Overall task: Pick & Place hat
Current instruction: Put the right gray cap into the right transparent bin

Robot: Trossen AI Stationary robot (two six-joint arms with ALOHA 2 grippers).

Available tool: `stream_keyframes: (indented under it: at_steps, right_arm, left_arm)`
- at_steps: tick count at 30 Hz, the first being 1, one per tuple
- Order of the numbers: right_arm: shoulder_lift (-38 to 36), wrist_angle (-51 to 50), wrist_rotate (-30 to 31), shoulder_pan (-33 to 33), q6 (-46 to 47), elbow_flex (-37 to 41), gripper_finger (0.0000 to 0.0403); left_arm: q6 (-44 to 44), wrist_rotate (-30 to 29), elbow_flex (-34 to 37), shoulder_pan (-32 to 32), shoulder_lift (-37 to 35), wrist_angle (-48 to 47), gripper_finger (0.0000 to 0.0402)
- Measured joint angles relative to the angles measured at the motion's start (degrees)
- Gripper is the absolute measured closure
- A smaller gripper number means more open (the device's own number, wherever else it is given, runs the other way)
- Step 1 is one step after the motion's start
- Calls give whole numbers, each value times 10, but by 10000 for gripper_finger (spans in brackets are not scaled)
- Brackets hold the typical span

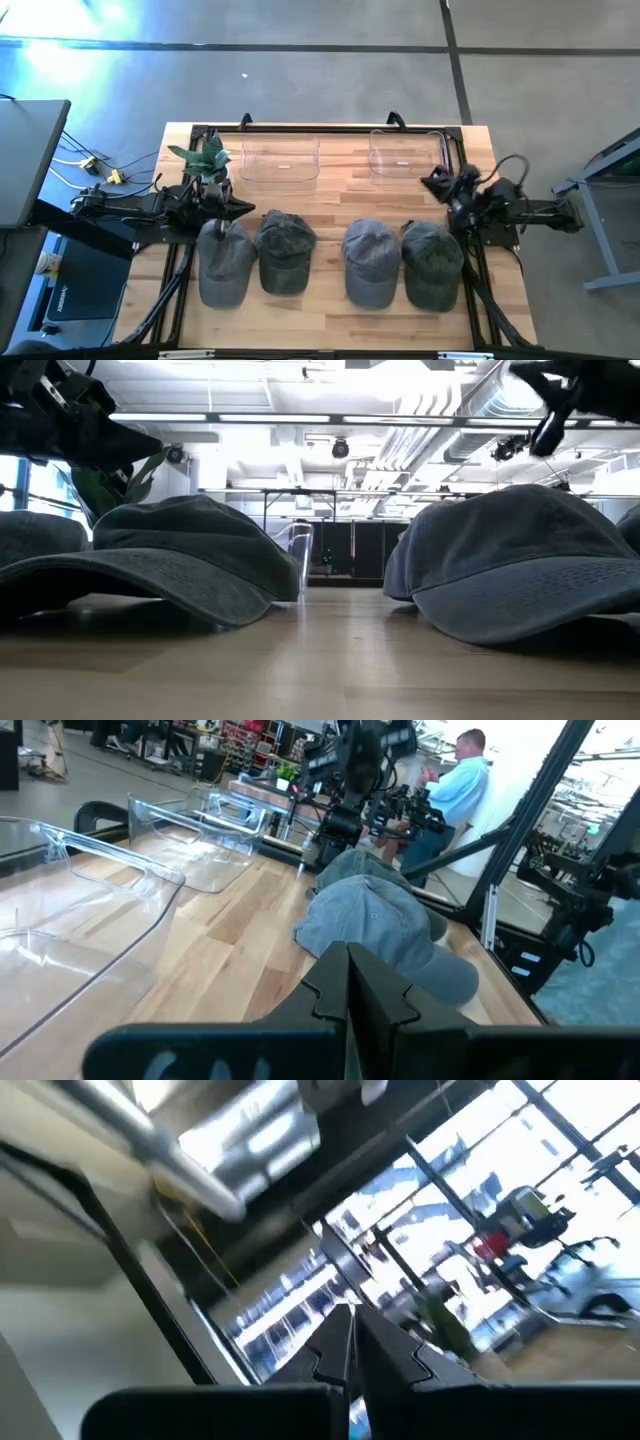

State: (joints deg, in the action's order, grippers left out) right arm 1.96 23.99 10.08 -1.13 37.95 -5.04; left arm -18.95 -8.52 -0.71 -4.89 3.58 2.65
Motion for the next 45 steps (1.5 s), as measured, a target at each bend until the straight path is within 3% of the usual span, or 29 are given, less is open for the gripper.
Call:
stream_keyframes:
  at_steps: [5,12,18,25,30,35,39,45]
  right_arm:
    - [46,10,2,0,5,-60,391]
    - [231,-100,-23,0,-61,-219,368]
    - [418,-339,-86,-2,-88,-384,303]
    - [594,-564,-233,-20,-122,-511,192]
    - [667,-656,-266,-7,-191,-501,112]
    - [687,-675,-260,1,-215,-439,82]
    - [684,-609,-254,5,-226,-376,80]
    - [683,-396,-270,18,-188,-291,82]
  left_arm:
    - [0,0,0,0,0,7,401]
    - [-24,-2,0,0,0,8,401]
    - [-40,-12,-8,0,0,3,401]
    - [-71,-46,-24,0,0,6,401]
    - [-72,-46,-25,0,0,5,401]
    - [-90,-46,-29,0,1,1,401]
    - [-90,-45,-66,0,40,-20,402]
    - [-78,-23,-160,0,193,-41,402]
